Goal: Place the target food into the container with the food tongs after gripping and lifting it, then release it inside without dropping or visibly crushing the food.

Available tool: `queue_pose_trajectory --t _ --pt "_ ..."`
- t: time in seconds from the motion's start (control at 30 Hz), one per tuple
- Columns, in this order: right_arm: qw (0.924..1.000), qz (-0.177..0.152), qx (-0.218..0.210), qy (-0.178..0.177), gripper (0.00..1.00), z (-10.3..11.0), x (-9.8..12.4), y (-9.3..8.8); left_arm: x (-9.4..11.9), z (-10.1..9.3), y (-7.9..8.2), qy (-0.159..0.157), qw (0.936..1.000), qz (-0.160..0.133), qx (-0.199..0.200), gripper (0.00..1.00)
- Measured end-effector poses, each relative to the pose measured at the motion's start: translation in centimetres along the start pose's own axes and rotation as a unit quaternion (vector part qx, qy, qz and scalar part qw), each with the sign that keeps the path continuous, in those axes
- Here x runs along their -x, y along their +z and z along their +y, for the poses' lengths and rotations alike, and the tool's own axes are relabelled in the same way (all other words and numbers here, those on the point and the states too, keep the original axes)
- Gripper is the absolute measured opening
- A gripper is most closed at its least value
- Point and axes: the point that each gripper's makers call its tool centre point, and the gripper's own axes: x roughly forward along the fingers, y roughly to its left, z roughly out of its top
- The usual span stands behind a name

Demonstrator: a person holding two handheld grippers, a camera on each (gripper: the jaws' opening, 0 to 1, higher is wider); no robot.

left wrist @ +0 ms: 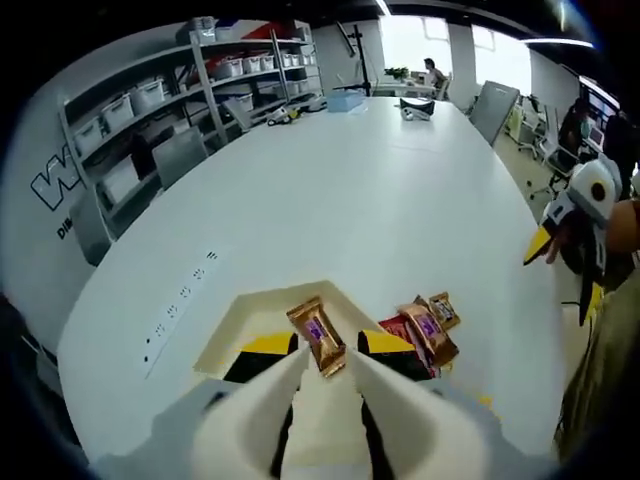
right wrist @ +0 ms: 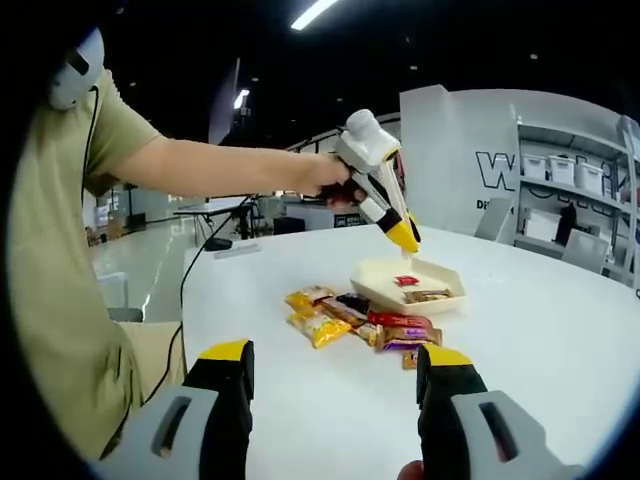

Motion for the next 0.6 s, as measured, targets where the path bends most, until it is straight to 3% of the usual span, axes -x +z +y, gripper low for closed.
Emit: queue_pose_trajectory --t 0.6 --pt "1.0 0.001 0.001 0.007 0.64 0.7 -0.5 0.0 2.8 -4.1 -2.2 -0.03 0.999 -0.005 -0.033 0.23"
